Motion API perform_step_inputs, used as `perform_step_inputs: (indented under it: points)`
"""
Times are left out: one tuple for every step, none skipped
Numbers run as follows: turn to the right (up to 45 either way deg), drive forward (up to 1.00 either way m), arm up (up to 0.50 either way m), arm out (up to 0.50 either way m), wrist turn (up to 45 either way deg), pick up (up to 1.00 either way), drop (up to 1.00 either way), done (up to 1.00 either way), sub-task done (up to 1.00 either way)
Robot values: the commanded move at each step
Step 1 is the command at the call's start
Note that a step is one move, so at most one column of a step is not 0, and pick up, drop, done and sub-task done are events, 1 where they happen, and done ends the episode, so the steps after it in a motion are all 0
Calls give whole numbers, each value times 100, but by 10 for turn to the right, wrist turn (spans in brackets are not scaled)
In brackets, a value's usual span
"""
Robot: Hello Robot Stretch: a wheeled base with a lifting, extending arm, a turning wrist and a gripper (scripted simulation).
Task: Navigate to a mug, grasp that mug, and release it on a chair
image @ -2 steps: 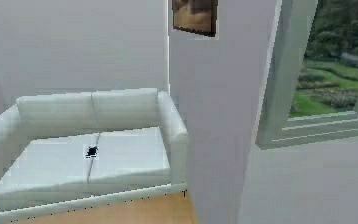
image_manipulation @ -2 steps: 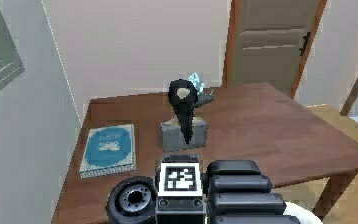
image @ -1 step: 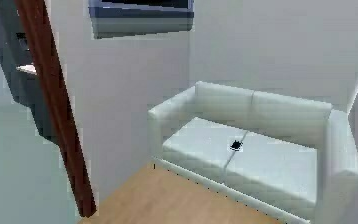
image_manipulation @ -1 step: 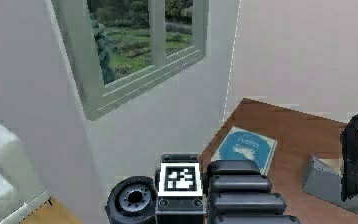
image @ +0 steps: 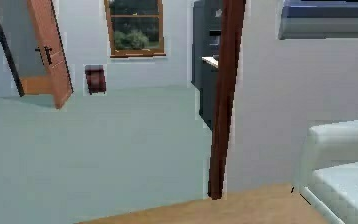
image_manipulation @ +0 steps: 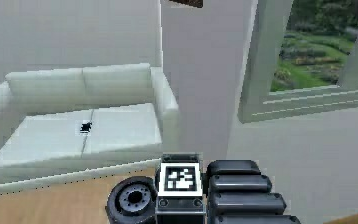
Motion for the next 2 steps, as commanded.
perform_step_inputs:
  points:
    - [-240,0,0,0,0,0,0,0,0]
    - [450,0,0,0,0,0,0,0,0]
